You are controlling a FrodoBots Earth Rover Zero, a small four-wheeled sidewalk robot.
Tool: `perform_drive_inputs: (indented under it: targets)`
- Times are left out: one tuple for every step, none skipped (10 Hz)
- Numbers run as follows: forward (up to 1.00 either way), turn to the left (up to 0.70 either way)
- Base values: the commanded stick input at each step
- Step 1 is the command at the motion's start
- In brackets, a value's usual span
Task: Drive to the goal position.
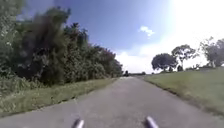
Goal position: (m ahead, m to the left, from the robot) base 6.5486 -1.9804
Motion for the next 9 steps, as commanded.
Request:
perform_drive_inputs:
  targets:
    - [0.7,0.0]
    - [0.7,0.0]
    - [0.7,0.0]
    - [0.7,0.0]
    - [0.7,0.0]
    - [0.7,0.0]
    - [0.7,0.0]
    - [0.7,0.0]
    - [0.7,0.0]
